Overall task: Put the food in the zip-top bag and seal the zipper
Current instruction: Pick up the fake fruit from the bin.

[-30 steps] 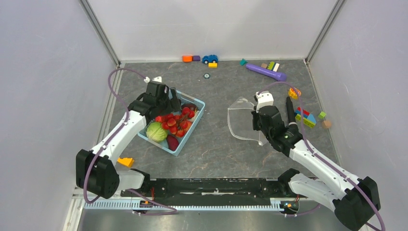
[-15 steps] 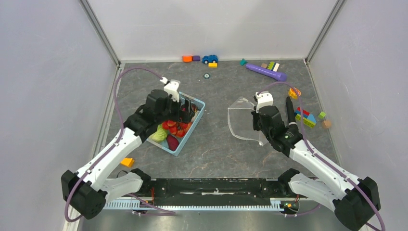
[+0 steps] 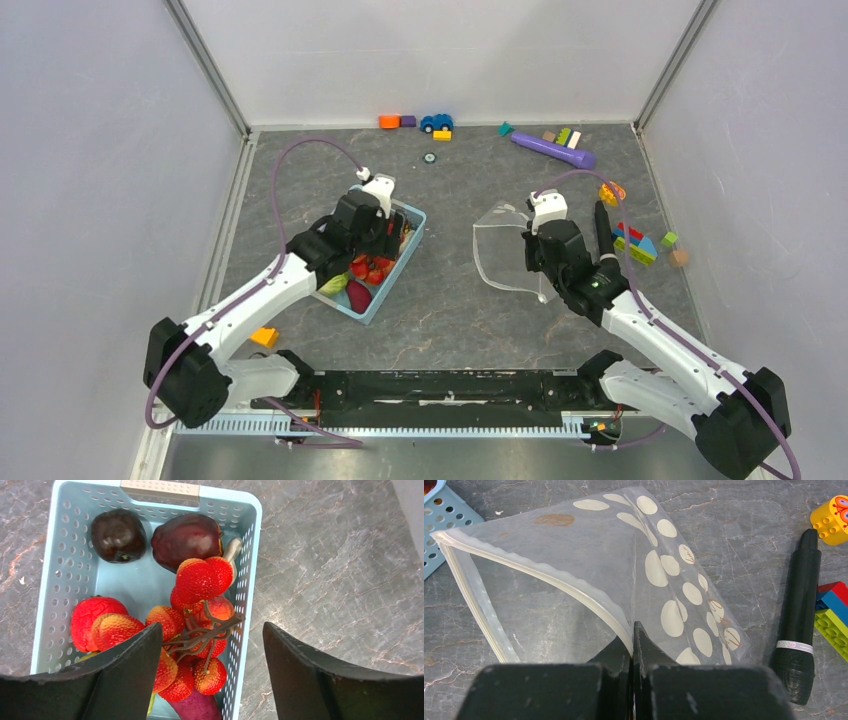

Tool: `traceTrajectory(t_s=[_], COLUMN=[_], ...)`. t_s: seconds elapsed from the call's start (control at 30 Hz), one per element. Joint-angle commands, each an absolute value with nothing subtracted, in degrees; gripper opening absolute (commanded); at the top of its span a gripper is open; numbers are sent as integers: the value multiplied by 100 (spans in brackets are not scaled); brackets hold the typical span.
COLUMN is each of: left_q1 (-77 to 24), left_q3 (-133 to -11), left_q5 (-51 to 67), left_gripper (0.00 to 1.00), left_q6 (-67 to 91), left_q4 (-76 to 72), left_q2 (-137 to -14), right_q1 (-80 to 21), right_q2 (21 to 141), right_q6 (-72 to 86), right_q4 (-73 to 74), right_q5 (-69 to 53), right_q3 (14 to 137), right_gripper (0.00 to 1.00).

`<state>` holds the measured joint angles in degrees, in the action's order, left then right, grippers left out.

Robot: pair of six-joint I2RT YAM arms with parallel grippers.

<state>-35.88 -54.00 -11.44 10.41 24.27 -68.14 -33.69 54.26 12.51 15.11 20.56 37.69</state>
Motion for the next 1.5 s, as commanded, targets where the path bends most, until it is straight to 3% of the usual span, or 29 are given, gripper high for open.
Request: traceTrajectory(t_s=[0.0, 0.27, 0.6, 0.77, 0.93, 1.03, 1.47], left_q1=[-3781, -3863, -3867, -3867, -3867, -3872, -3879], left_q3=[-5587, -5748, -5625, -5599, -5606, -5637, -5883], left_q5=[-1631, -2024, -2010, -1942, -1900, -1889, -2139], left_gripper=[76, 56, 51, 43, 22, 2, 2], left_q6=[1011, 1081, 1003, 958, 976, 1008, 1616], left_q4=[2402, 2559, 2347, 2355, 2438, 2511, 2870], left_q2=[-7086, -7399, -7472, -7499, -7513, -7480, -6434], right_q1=[-3357, -3357, -3362, -3357, -3356, -3357, -3357], right_q2=[5388, 5396, 5475, 5462, 5455, 5449, 5374], right_q6=[1164, 1124, 1106, 1105, 1101, 1106, 1402], right_q4=[1385, 1382, 1380, 1384, 1384, 1387, 1697], right_q5=[2051, 2112, 2116, 2116, 2105, 2105, 2123], right_q3=[3850, 3824, 3855, 3854, 3850, 3850, 4050], right_gripper=[0, 0, 0, 0, 0, 0, 0])
